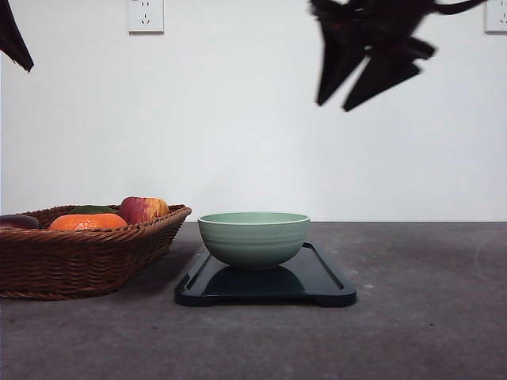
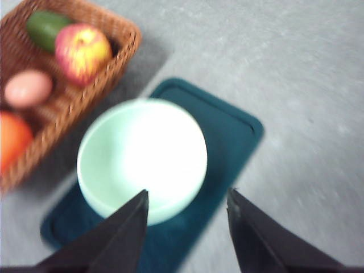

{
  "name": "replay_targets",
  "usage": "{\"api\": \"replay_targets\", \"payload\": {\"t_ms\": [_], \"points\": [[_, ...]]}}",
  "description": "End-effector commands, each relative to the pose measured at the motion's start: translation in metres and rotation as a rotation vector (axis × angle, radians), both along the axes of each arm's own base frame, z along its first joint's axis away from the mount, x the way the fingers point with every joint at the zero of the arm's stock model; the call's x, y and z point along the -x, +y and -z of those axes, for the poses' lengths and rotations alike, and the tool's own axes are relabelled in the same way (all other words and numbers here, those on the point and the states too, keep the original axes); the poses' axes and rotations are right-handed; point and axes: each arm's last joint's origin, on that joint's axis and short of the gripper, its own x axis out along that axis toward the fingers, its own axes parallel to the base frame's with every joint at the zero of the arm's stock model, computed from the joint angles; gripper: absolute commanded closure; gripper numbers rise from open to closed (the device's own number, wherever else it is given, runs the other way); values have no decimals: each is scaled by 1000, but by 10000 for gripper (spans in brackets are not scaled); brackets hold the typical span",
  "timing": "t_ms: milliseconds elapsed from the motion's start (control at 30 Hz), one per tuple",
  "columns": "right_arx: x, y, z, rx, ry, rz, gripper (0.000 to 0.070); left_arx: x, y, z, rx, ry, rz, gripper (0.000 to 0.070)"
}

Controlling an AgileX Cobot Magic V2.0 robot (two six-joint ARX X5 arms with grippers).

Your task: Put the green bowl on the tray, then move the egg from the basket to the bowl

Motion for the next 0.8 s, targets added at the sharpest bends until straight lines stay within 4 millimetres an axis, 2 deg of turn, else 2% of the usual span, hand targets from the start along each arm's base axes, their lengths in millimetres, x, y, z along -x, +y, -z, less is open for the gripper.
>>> {"api": "replay_targets", "payload": {"t_ms": [0,200,367,467,767], "points": [[10,-6,3,18,-31,-17,434,-2,-1,-7,15,-20,0,348],[50,-37,18,23,-81,4,434,-3,-6,-7,65,12,-16,338],[74,-50,35,34,-101,-1,434,-9,-14,-7,135,72,-31,314],[80,-52,42,40,-86,-2,434,-18,-20,-7,133,107,-8,259],[79,-52,43,38,-89,-1,434,-70,-45,1,-18,226,-19,273]]}}
